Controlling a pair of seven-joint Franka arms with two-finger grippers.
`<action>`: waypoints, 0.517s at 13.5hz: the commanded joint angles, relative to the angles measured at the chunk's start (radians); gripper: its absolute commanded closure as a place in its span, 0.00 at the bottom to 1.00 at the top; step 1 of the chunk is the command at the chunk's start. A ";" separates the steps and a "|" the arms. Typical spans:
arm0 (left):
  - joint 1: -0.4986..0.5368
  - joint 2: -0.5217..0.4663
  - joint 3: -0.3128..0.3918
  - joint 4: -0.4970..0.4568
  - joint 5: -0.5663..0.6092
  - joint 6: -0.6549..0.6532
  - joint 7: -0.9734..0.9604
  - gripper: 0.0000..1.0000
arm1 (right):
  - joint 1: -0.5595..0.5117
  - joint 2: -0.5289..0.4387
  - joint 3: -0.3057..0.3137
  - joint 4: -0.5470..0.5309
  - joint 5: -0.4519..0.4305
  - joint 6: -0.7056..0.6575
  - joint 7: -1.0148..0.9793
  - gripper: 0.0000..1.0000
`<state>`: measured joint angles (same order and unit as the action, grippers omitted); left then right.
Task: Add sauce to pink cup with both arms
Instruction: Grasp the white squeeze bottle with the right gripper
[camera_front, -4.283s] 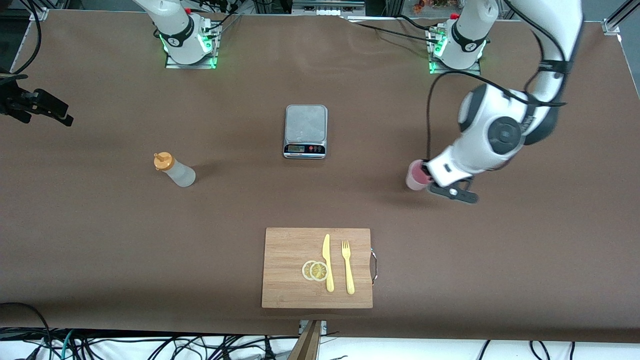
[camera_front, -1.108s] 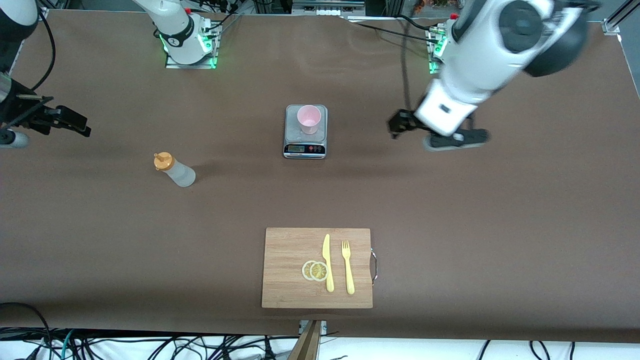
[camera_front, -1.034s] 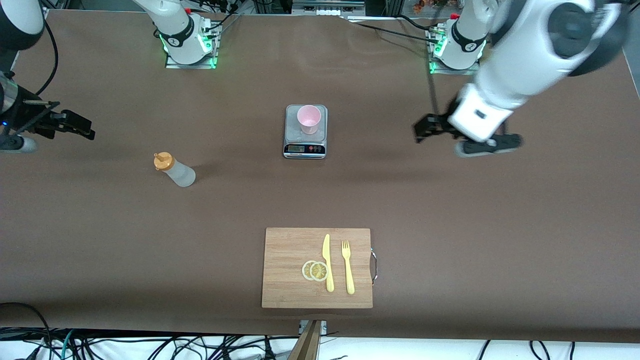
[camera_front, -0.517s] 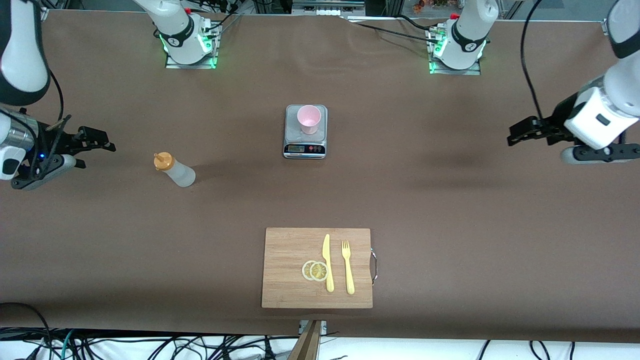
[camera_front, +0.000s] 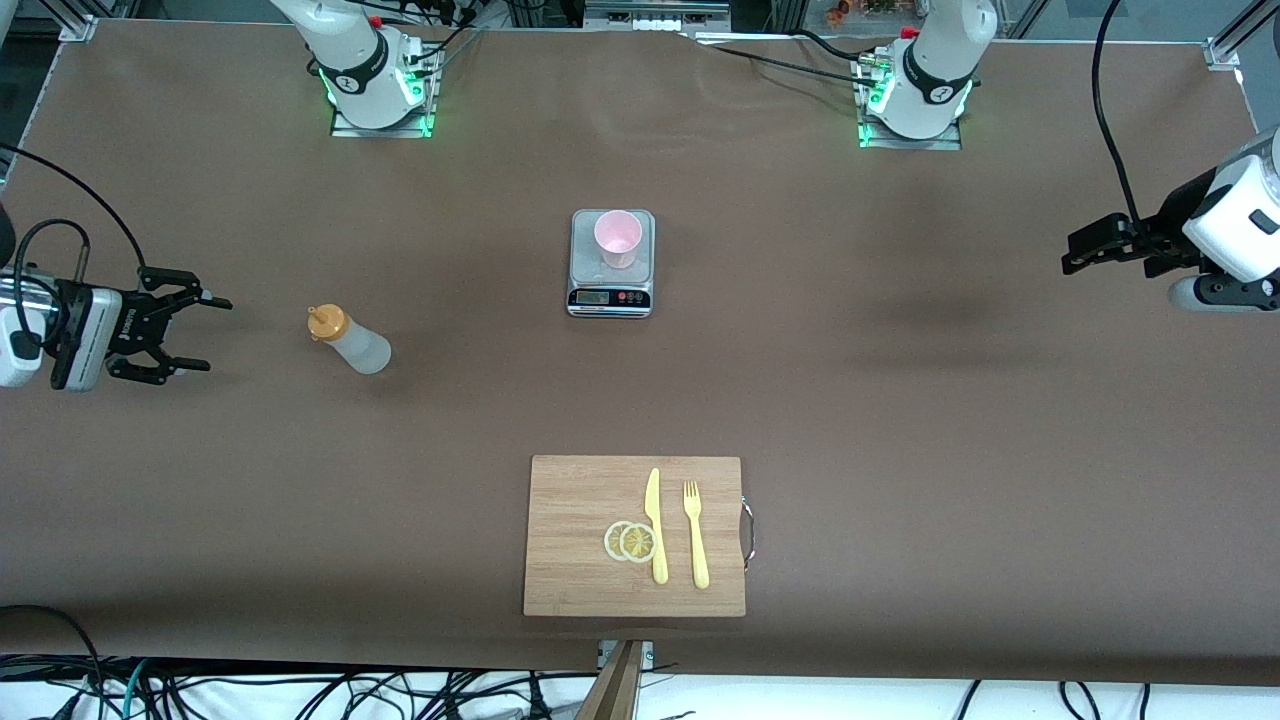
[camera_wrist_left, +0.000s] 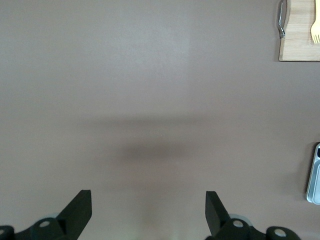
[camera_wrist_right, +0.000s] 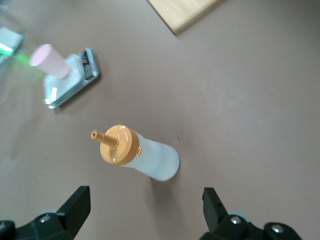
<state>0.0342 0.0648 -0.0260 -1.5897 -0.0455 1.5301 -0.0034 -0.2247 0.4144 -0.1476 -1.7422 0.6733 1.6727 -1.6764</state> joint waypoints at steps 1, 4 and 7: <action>0.024 -0.008 -0.031 0.008 0.022 -0.024 0.029 0.00 | -0.041 0.085 -0.007 0.017 0.113 -0.082 -0.234 0.00; 0.026 -0.006 -0.035 0.008 0.027 -0.025 0.031 0.00 | -0.058 0.202 -0.009 0.018 0.247 -0.178 -0.489 0.00; 0.023 0.001 -0.034 0.011 0.027 -0.031 0.029 0.00 | -0.070 0.294 -0.017 0.020 0.319 -0.261 -0.681 0.00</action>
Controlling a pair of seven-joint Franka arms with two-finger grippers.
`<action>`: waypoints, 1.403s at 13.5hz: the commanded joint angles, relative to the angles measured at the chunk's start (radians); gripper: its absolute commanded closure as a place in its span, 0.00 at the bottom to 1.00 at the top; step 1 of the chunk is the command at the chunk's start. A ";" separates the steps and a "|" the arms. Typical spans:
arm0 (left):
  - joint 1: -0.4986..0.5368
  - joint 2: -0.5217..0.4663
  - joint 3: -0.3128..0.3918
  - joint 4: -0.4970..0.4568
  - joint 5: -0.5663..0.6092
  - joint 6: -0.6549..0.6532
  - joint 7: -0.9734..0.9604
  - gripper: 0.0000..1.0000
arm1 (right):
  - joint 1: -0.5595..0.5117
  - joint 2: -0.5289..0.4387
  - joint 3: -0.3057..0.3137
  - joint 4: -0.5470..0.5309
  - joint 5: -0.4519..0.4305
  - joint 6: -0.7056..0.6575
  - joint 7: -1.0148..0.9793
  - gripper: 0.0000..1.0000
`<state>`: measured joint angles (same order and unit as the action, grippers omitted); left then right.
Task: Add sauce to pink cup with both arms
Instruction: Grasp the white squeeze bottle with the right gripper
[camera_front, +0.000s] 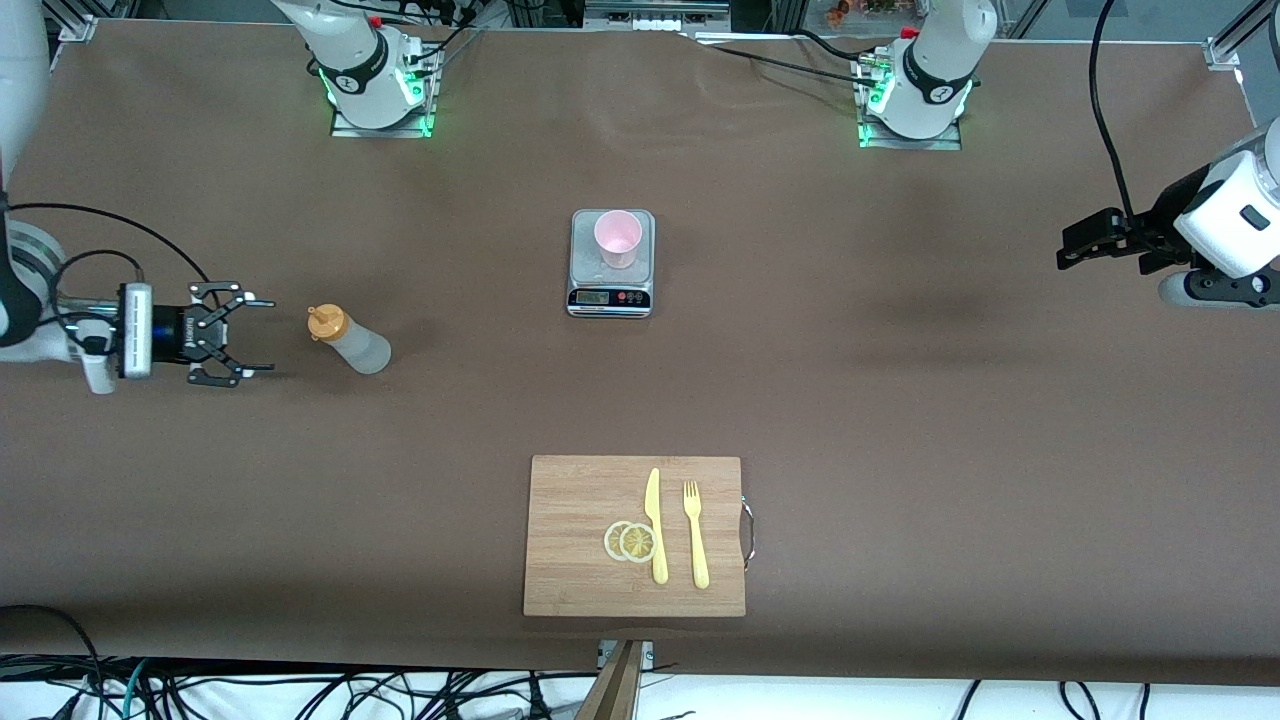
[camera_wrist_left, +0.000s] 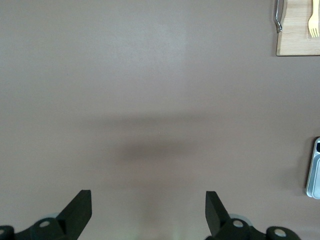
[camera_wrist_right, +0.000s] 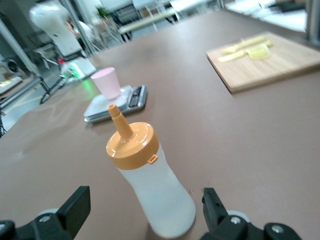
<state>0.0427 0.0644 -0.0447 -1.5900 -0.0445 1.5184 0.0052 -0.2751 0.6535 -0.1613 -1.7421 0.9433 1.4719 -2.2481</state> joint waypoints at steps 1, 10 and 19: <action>0.014 0.003 -0.017 0.013 0.026 -0.020 0.021 0.00 | -0.021 0.076 -0.001 0.019 0.054 -0.071 -0.149 0.00; 0.006 0.006 -0.017 0.018 0.025 -0.018 0.019 0.00 | -0.019 0.239 0.026 0.071 0.108 -0.139 -0.321 0.00; 0.012 0.017 -0.014 0.036 0.025 -0.018 0.022 0.00 | 0.033 0.304 0.085 0.150 0.149 -0.113 -0.306 0.00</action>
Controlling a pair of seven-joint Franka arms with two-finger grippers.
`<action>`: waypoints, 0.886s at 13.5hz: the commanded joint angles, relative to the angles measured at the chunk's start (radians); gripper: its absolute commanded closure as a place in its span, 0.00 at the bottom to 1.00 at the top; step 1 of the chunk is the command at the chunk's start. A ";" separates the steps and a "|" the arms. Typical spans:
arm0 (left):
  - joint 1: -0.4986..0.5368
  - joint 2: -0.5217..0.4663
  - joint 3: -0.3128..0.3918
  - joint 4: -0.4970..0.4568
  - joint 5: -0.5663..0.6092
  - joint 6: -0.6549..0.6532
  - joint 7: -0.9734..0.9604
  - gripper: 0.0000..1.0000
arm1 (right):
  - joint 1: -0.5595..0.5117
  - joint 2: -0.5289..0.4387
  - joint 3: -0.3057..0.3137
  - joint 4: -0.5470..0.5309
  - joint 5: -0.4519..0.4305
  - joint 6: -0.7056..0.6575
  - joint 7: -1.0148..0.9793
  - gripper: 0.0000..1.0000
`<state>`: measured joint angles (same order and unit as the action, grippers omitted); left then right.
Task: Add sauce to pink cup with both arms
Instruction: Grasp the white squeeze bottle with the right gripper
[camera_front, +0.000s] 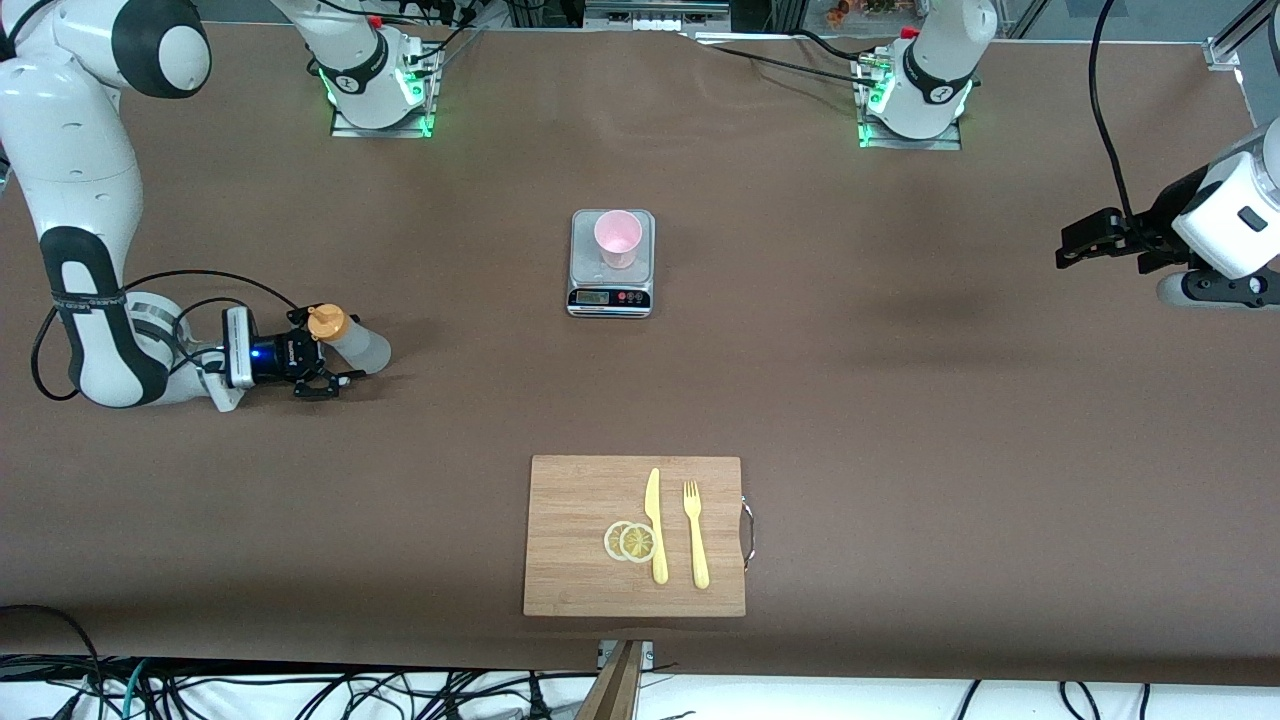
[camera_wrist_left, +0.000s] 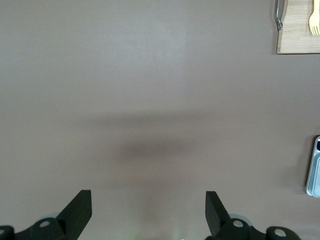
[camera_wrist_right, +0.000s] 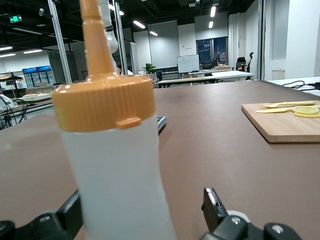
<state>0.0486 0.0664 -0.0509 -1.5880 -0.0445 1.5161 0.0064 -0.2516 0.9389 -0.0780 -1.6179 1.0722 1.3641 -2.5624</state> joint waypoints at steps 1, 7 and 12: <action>0.007 0.015 -0.007 0.034 0.025 -0.016 0.021 0.00 | 0.014 0.018 0.001 0.026 0.022 -0.005 0.008 0.00; 0.007 0.018 -0.006 0.036 0.023 -0.016 0.021 0.00 | 0.029 0.015 0.007 0.046 -0.004 -0.016 0.097 0.73; 0.007 0.018 -0.006 0.036 0.021 -0.016 0.021 0.00 | 0.054 0.000 0.009 0.090 -0.030 -0.036 0.247 1.00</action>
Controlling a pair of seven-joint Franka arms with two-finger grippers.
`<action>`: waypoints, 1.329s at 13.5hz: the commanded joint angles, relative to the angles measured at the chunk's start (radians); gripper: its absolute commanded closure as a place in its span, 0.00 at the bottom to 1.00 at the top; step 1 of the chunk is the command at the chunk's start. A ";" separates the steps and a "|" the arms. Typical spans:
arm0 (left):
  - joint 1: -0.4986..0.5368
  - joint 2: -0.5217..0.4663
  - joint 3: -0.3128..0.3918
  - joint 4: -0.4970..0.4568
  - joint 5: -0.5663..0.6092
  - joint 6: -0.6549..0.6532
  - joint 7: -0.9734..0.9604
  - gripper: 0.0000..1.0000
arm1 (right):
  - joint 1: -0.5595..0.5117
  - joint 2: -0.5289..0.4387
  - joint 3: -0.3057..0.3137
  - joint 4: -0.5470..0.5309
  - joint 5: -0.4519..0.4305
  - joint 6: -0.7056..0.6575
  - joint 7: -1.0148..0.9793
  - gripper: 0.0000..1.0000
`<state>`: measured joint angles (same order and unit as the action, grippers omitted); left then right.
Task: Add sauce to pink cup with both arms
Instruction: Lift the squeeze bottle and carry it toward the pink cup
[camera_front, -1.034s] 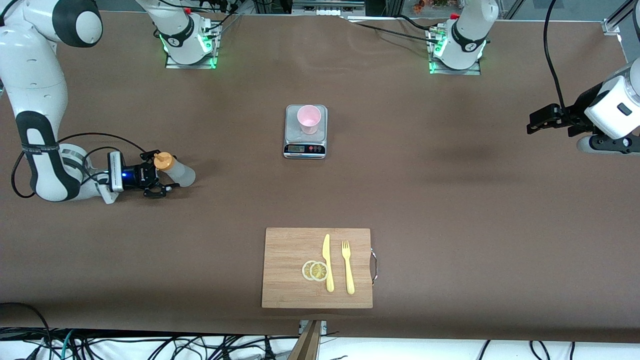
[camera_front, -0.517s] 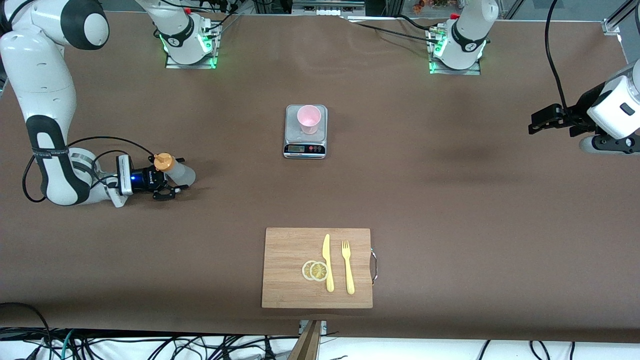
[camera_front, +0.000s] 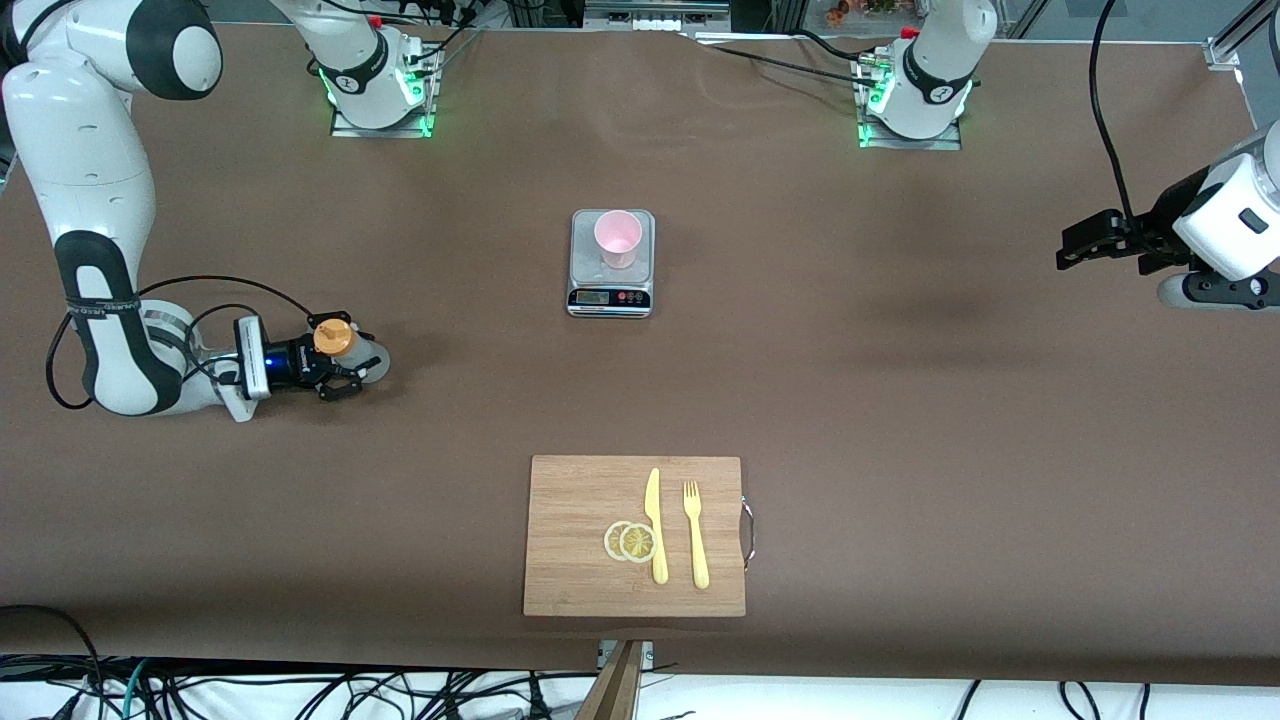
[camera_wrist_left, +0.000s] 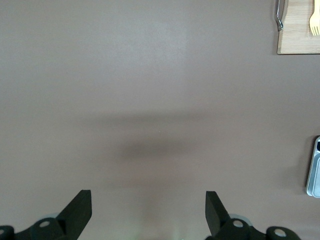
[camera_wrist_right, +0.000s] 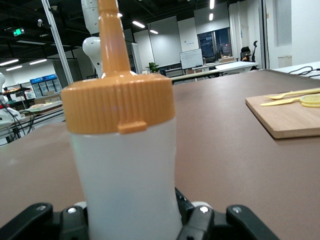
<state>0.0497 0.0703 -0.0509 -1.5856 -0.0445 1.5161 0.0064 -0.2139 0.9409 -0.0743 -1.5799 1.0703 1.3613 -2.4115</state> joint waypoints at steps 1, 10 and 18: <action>0.006 0.014 -0.006 0.033 0.021 -0.016 0.021 0.00 | 0.033 -0.017 0.004 0.075 -0.050 -0.033 0.150 1.00; 0.006 0.014 -0.006 0.033 0.021 -0.016 0.021 0.00 | 0.183 -0.204 0.077 0.204 -0.513 -0.021 0.768 1.00; 0.006 0.014 -0.006 0.032 0.020 -0.016 0.021 0.00 | 0.303 -0.241 0.338 0.204 -0.973 0.035 1.112 1.00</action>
<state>0.0498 0.0713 -0.0510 -1.5844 -0.0444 1.5161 0.0064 0.0855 0.7216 0.1882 -1.3723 0.1845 1.4027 -1.3896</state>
